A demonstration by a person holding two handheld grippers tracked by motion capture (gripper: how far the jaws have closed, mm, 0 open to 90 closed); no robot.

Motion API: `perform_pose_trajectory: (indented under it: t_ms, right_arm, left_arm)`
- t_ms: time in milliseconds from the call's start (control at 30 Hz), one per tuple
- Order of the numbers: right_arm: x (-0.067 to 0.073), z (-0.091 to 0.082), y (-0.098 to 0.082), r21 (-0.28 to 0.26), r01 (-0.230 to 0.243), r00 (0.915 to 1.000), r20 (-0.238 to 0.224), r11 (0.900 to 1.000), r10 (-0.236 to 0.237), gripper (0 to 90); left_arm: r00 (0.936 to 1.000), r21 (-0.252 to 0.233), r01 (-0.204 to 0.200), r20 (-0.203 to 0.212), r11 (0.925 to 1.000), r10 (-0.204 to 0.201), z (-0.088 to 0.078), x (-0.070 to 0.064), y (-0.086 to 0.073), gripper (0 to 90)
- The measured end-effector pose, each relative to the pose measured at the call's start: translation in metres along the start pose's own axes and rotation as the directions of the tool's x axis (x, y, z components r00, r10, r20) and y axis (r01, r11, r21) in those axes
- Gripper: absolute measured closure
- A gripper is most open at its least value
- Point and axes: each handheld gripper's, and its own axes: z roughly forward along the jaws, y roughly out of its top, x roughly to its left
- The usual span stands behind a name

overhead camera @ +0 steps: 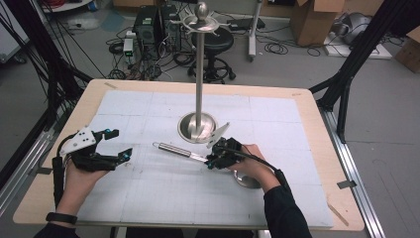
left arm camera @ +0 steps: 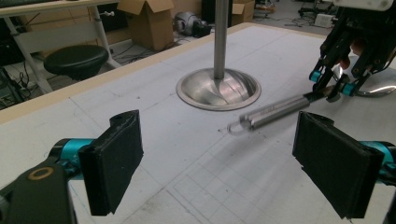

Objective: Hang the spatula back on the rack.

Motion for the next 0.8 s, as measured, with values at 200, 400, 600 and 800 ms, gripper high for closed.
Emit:
perform_pose_trajectory:
  t_ms: [200, 400, 600, 800]
  right_arm:
    - [-0.001, -0.018, -0.009, -0.082, -0.013, 0.9992, 0.036, 0.997, 0.016, 75.3]
    - [-0.001, -0.035, -0.013, -0.161, -0.029, 0.9983, 0.045, 0.987, 0.037, 75.3]
    - [0.001, -0.056, -0.019, -0.255, -0.036, 0.9945, 0.086, 0.966, 0.06, 75.3]
    - [0.004, -0.079, -0.026, -0.363, -0.038, 0.988, 0.126, 0.931, 0.089, 75.3]
  left_arm:
    - [1.0, 0.0, 0.0, 0.0, 1.0, 0.0, 0.001, 0.0, 0.0, 16.5]
    - [1.0, 0.003, -0.002, -0.001, 1.0, 0.002, 0.001, 0.0, 0.0, 16.5]
    - [1.0, 0.002, 0.001, -0.003, 1.0, -0.001, 0.0, 0.0, 0.0, 16.5]
    - [1.0, 0.001, 0.002, -0.004, 1.0, -0.002, 0.0, 0.001, -0.001, 16.4]
